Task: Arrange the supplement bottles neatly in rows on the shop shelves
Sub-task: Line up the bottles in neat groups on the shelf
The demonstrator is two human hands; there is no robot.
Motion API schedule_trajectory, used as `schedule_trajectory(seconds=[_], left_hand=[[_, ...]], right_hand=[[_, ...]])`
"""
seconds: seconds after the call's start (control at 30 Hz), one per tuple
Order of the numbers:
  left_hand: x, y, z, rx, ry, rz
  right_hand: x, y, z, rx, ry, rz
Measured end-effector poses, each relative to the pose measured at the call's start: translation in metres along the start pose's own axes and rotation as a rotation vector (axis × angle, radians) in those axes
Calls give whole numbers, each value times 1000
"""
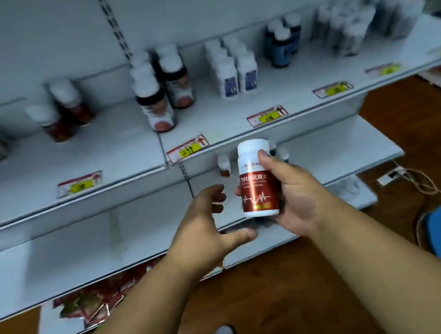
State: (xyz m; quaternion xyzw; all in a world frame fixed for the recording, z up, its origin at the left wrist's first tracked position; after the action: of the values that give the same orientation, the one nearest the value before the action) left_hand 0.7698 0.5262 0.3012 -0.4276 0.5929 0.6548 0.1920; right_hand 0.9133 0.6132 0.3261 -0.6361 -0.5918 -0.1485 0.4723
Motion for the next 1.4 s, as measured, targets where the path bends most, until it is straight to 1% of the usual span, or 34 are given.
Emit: schedule_trajectory(seconds=[0.1,0.2,0.37,0.43,0.53,0.67,0.77,0.83,0.9,0.97,1.03,1.13,1.23,1.3,1.4], left_hand=[[-11,38,-23,-85,16,11],[-6,80,-30,-165,34,38],[37,159,-11,-324,17,92],[66,191,8,-369,7,173],[110,238,44,-422,34,245],[157,289,101,-365,105,379],[184,311,144,-354,107,442],[199,315,166,-328,130,467],[211,316,182,-313,163,470],[219,314,194,-306,167,477],[224,311,201,-316,135,512],[228,306,201,-328,85,568],[231,306,202,-323,79,571],[232,307,203,-315,82,567],[230,306,195,-288,135,550]], right_hand=[[8,-25,-23,33,-41,-21],[10,-68,-30,75,-20,-132],[1,-167,-7,173,113,-273],[-7,-208,12,187,202,-356],[-19,-264,55,143,385,-507],[-25,-321,106,0,566,-761],[-20,-353,137,-30,681,-897],[-21,-366,158,-16,716,-988],[-26,-375,179,-6,694,-1068],[-32,-382,199,-23,690,-1104],[-36,-387,212,-77,696,-1108],[-42,-392,219,-129,720,-1098],[-47,-390,219,-144,772,-1110],[-49,-385,218,-160,748,-1103],[-51,-374,209,-172,724,-1151]])
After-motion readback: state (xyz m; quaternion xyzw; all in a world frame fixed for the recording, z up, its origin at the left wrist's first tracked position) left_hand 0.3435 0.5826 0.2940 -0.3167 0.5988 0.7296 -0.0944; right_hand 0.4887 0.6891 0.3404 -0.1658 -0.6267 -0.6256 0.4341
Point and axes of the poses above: each hand's wrist, its own z-axis towards the middle knuckle, its own y-axis out of the back of the hand, x = y × z, the point moved 3 cm from there along z, towards the middle knuckle, and after that the axes turned 9 degrees about -x, right-handed, at the moved point
